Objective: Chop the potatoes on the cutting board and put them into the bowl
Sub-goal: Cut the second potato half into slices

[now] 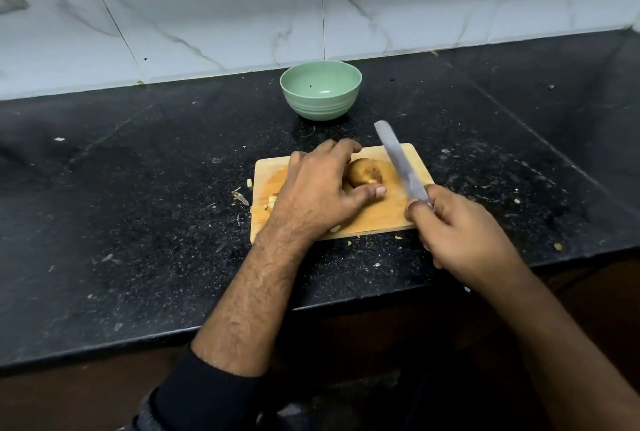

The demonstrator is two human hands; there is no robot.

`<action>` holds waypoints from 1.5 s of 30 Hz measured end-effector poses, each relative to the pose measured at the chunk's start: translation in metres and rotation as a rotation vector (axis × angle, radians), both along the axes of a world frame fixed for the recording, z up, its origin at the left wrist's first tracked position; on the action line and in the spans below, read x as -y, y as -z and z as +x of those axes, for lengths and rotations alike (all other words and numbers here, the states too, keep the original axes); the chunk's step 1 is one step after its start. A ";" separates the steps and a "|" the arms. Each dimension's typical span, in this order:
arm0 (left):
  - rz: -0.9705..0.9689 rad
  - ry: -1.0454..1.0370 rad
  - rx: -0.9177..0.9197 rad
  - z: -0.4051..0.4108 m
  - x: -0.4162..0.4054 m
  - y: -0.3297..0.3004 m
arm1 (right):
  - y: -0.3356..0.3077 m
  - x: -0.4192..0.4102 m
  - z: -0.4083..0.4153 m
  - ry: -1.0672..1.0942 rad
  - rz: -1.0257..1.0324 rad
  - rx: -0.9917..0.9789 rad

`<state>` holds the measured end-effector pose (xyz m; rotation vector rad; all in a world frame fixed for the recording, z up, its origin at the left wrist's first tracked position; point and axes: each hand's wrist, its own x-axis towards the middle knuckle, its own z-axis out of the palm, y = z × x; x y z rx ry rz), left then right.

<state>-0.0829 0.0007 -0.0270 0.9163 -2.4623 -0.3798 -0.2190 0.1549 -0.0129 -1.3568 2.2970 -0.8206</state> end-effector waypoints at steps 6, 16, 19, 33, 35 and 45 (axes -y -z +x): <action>0.071 0.012 -0.028 0.001 0.002 -0.003 | -0.011 -0.012 0.023 -0.046 0.049 -0.074; 0.057 -0.023 0.007 -0.004 -0.001 -0.009 | -0.018 0.002 0.037 -0.012 0.210 -0.308; 0.075 -0.026 0.013 -0.004 -0.001 -0.009 | -0.026 0.006 0.036 -0.019 0.290 -0.253; 0.203 -0.031 -0.072 -0.007 0.013 -0.010 | -0.049 0.028 0.021 -0.075 0.451 -0.087; 0.210 -0.026 -0.088 -0.005 0.013 -0.009 | -0.042 0.035 0.020 -0.092 0.433 -0.051; 0.058 -0.035 -0.036 -0.002 0.010 -0.004 | -0.034 0.044 0.023 -0.108 0.497 -0.124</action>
